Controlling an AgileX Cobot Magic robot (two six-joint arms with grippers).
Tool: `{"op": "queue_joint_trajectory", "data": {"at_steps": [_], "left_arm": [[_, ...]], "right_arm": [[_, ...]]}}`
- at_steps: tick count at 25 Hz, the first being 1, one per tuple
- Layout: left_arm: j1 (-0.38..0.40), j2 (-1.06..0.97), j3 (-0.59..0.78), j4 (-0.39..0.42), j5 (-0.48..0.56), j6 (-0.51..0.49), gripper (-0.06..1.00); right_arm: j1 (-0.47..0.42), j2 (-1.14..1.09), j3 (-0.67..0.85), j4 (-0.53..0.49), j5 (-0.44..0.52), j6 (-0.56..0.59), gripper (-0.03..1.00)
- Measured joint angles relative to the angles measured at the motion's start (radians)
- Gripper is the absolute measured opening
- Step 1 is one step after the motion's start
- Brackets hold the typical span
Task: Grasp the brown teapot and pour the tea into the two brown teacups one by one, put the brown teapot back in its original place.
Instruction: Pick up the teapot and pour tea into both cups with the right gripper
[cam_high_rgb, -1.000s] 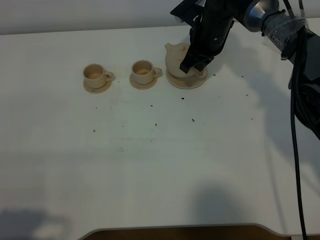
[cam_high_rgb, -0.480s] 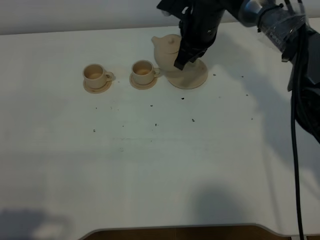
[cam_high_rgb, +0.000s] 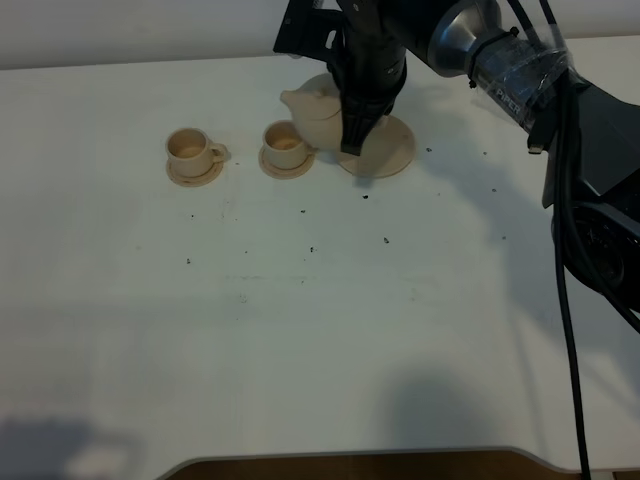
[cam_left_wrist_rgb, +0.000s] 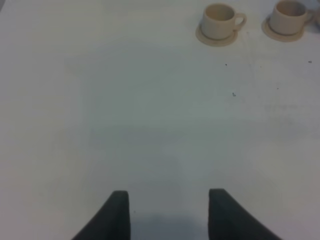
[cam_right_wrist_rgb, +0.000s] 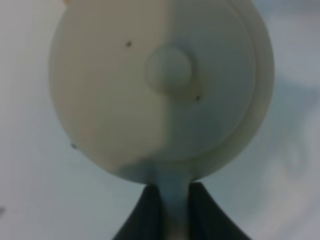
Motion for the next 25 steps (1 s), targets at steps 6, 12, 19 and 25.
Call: {"op": "queue_joint_trajectory", "data": {"at_steps": [6,12,19,25], "left_arm": [[0.000,0.000,0.000,0.000,0.000,0.000,0.37],[0.000,0.000,0.000,0.000,0.000,0.000,0.37],[0.001,0.000,0.000,0.000,0.000,0.000,0.37],[0.001,0.000,0.000,0.000,0.000,0.000,0.37]], "right_arm": [[0.000,0.010,0.000,-0.063,-0.006,-0.025,0.13],[0.019,0.016,0.000,-0.124,-0.014,-0.054,0.13],[0.051,0.037,0.000,-0.201,-0.042,-0.064,0.13],[0.073,0.071,0.000,-0.265,-0.045,-0.066,0.13]]}}
